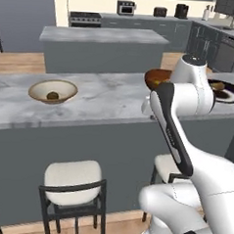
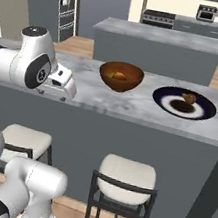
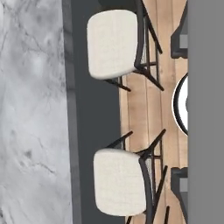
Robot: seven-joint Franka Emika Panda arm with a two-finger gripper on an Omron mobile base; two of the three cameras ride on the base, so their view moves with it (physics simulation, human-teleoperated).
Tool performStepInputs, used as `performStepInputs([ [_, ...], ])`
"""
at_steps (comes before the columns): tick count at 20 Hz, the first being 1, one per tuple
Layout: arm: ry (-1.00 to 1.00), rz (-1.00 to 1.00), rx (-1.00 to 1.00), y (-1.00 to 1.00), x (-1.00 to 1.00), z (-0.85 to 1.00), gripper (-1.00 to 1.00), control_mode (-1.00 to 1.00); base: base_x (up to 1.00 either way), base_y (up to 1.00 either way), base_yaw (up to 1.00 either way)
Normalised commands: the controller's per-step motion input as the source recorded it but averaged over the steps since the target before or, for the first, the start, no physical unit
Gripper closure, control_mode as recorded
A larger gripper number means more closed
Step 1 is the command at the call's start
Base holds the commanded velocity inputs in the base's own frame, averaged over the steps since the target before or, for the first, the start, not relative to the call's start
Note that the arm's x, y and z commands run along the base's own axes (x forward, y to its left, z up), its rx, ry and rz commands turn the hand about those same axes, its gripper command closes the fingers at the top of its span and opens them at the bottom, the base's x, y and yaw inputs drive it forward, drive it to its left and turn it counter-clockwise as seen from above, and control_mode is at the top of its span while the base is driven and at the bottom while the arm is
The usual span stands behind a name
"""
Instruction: Take the fruits from the plate on the dining counter and place two fruits in each bowl.
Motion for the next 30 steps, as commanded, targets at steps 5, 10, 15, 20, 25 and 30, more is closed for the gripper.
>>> performStepInputs([
  [5,0.00,0.00,0.00,0.00,0.00,0.00,-1.00,1.00,0.14,-0.95,-0.05],
  [10,0.00,0.00,0.00,0.00,0.00,0.00,-1.00,1.00,0.25,-0.91,-0.01],
  [15,0.00,0.00,0.00,0.00,0.00,0.00,-1.00,1.00,0.32,-0.50,-0.03],
  [20,0.00,0.00,0.00,0.00,0.00,0.00,-1.00,1.00,0.51,-0.22,-0.02],
  [25,0.00,0.00,0.00,0.00,0.00,0.00,-1.00,1.00,0.22,-0.61,-0.02],
  [30,0.00,0.00,0.00,0.00,0.00,0.00,-1.00,1.00,-0.03,-0.72,0.00],
])
